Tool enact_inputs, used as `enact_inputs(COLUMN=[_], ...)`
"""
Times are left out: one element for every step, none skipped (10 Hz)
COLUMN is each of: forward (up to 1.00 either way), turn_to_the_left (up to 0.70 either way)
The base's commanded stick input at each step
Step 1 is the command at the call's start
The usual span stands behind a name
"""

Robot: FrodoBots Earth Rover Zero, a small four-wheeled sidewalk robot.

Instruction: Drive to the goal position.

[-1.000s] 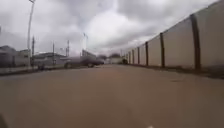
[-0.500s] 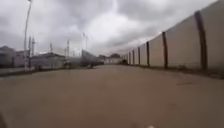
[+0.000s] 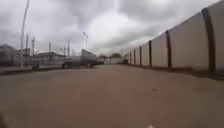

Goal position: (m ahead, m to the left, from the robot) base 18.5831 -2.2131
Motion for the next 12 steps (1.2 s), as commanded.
enact_inputs(forward=[0.85, 0.85, 0.85, 0.85, 0.85, 0.85, 0.85, 0.85, 0.85, 0.85, 0.85, 0.85], turn_to_the_left=[0.01, 0.01, 0.01, 0.01, 0.01, 0.01, 0.01, 0.01, 0.01, 0.01, 0.01, 0.01])
